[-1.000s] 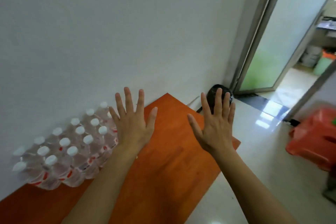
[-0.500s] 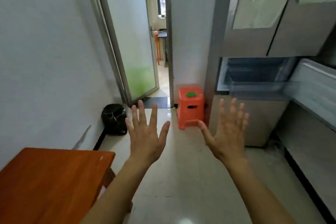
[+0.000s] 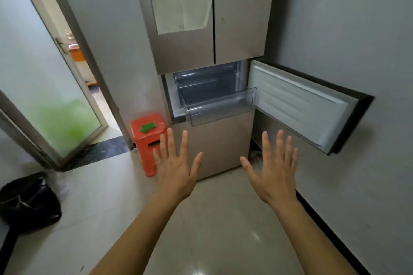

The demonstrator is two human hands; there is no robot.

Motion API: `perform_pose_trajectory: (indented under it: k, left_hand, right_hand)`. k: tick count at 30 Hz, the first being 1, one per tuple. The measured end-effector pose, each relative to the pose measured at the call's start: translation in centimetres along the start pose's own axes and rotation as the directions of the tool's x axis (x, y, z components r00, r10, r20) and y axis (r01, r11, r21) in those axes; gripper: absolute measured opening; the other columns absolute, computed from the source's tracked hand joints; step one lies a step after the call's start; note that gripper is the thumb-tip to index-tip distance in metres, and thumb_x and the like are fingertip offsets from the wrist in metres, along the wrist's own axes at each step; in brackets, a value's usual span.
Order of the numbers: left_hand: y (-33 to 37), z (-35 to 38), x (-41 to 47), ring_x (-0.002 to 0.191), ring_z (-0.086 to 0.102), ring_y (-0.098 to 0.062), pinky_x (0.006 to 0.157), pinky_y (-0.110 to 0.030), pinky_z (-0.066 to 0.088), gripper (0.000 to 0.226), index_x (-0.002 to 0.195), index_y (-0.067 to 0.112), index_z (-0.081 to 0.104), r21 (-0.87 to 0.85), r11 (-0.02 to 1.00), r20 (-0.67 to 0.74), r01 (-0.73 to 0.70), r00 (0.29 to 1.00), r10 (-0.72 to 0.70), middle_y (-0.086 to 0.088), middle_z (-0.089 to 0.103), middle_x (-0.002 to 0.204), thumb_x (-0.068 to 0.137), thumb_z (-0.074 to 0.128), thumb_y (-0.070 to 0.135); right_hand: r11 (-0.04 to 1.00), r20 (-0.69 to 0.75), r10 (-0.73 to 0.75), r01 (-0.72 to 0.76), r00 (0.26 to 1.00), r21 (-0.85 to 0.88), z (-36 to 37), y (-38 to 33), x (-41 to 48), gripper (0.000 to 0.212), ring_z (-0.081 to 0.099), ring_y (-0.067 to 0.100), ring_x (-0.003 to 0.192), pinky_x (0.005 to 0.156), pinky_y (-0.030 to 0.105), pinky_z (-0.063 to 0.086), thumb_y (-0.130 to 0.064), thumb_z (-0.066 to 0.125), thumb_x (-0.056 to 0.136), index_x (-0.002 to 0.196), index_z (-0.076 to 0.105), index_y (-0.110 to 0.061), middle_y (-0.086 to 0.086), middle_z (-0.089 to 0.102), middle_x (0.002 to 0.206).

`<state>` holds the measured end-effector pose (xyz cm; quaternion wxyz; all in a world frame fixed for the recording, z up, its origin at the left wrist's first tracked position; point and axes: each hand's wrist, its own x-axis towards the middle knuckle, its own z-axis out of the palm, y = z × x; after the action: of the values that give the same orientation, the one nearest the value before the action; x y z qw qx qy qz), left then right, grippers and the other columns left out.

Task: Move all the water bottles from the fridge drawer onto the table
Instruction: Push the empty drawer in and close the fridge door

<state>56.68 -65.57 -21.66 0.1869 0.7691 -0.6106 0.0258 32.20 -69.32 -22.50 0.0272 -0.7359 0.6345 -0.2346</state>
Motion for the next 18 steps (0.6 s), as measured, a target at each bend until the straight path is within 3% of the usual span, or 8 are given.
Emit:
perform_pose_trajectory:
  k: [5,11,16,18]
  left_hand:
    - [3.6,3.7,10.2,0.150,-0.023,-0.028,0.121,-0.056,0.001,0.080,0.158,0.030,-0.008,-0.052,0.999,0.059,-0.001,0.998,0.004,-0.006,-0.026,0.163,0.091,0.007,0.071]
    - [6.6,6.0,20.4,0.150,-0.024,-0.027,0.123,-0.054,0.002,0.078,0.158,0.027,-0.010,-0.113,0.994,0.118,-0.004,0.993,0.017,-0.007,-0.026,0.162,0.098,0.024,0.063]
    - [7.8,9.1,26.6,0.151,-0.017,-0.027,0.123,-0.053,0.006,0.079,0.157,0.030,-0.012,-0.160,0.983,0.192,0.084,0.980,-0.053,-0.006,-0.024,0.163,0.097,0.028,0.064]
    - [8.0,10.8,28.9,0.152,-0.012,-0.027,0.123,-0.054,0.009,0.081,0.157,0.030,-0.011,-0.190,0.971,0.230,0.148,0.968,-0.102,-0.006,-0.019,0.165,0.097,0.030,0.064]
  right_hand:
    - [0.999,0.039,0.044,-0.043,0.998,-0.029,1.9,3.0,10.3,0.093,-0.026,0.028,0.149,0.122,0.052,-0.006,-0.081,0.017,0.087,0.157,-0.014,-0.028,0.010,-0.025,0.163]
    - [0.999,0.025,0.036,-0.036,0.999,0.005,4.0,5.2,20.9,0.092,-0.026,0.027,0.149,0.120,0.047,-0.010,-0.082,0.020,0.088,0.156,-0.016,-0.031,0.008,-0.025,0.163]
    - [0.995,0.094,0.031,-0.039,0.995,0.087,7.6,6.3,28.6,0.094,-0.024,0.026,0.149,0.118,0.042,-0.011,-0.082,0.021,0.086,0.156,-0.018,-0.032,0.009,-0.020,0.164]
    - [0.983,0.145,0.018,-0.044,0.989,0.179,9.3,6.5,31.6,0.095,-0.015,0.025,0.152,0.119,0.042,-0.004,-0.083,0.025,0.085,0.156,-0.016,-0.034,0.008,-0.013,0.166]
